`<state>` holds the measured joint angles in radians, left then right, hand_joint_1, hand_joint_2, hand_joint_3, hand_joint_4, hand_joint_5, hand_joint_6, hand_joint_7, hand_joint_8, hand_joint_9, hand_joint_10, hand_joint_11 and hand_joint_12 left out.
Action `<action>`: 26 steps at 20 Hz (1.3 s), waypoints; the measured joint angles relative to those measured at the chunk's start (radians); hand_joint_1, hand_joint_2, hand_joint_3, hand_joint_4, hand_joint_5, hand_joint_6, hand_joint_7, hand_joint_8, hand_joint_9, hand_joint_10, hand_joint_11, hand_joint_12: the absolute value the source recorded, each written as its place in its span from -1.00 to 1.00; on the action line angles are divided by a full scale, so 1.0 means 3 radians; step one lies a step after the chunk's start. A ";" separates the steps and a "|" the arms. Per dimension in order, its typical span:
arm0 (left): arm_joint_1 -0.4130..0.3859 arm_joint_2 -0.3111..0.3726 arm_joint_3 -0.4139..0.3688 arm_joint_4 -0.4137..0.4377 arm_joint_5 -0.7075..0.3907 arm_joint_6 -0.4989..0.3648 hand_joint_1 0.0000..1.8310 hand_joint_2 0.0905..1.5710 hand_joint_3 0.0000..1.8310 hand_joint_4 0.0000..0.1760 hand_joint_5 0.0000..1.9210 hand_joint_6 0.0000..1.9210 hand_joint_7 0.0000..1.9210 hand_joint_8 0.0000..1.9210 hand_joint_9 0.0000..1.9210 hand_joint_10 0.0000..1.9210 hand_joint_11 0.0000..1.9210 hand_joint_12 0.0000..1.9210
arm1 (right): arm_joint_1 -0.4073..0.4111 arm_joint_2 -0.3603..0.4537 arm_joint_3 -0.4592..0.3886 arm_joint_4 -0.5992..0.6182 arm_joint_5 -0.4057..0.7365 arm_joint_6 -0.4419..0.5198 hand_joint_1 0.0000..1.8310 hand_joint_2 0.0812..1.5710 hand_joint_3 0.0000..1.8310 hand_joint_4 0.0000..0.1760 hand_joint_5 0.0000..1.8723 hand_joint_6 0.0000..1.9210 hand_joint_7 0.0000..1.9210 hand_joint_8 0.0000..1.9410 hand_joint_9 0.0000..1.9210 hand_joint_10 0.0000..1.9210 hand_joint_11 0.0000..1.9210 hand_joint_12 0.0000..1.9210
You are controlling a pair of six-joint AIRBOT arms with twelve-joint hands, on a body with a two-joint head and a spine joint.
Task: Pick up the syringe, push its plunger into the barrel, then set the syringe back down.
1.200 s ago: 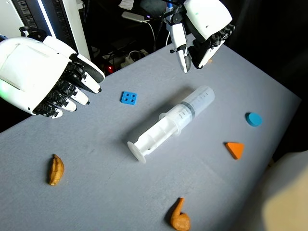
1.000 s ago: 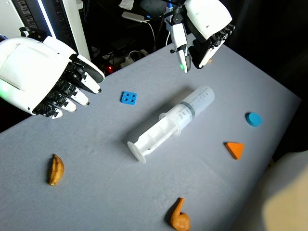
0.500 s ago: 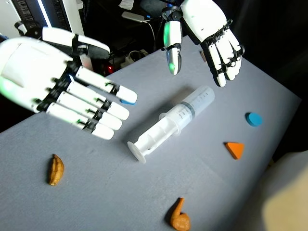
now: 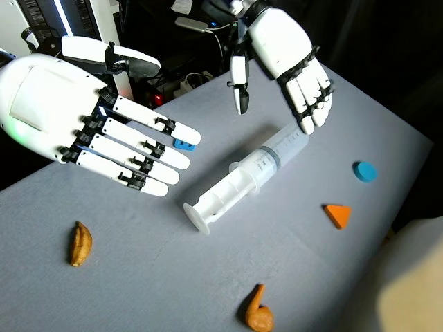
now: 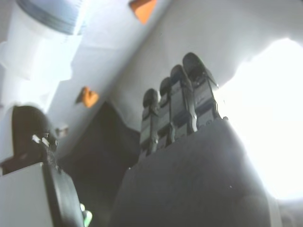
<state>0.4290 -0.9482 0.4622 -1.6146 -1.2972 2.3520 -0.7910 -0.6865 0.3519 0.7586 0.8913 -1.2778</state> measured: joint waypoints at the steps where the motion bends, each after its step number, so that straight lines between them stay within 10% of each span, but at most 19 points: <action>1: 0.0056 -0.0070 0.0009 0.0031 -0.0072 -0.0058 0.02 0.22 -1.00 -1.00 -0.81 -1.00 -0.91 -1.00 -0.89 -1.00 -1.00 -0.52 | -0.0034 -0.0031 0.0000 -0.0045 0.0018 0.0028 -1.00 0.34 -1.00 -0.13 -0.87 -1.00 -0.90 -1.00 -0.93 -1.00 -1.00 -0.44; 12: 0.0436 -0.0622 0.0373 0.0268 -0.0308 -0.0352 -0.08 0.24 -1.00 -1.00 -0.94 -1.00 -0.99 -1.00 -0.96 -1.00 -1.00 -0.73 | -0.0186 -0.0066 0.0008 -0.0220 0.0258 0.0150 -1.00 0.36 -1.00 -0.20 -0.93 -1.00 -0.99 -1.00 -1.00 -1.00 -1.00 -0.74; 26: 0.0874 -0.0959 0.0783 0.0539 -0.0286 -0.0645 -0.11 0.22 -1.00 -1.00 -0.91 -1.00 -0.99 -1.00 -0.99 -1.00 -1.00 -0.74 | -0.0207 -0.0066 0.0011 -0.0214 0.0319 0.0126 -1.00 0.36 -1.00 -0.21 -0.88 -1.00 -0.93 -1.00 -0.97 -1.00 -1.00 -0.59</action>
<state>0.6910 -1.2358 0.6971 -1.4528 -1.3830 2.1586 -0.8532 -0.7063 0.3553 0.6945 0.9871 -1.2400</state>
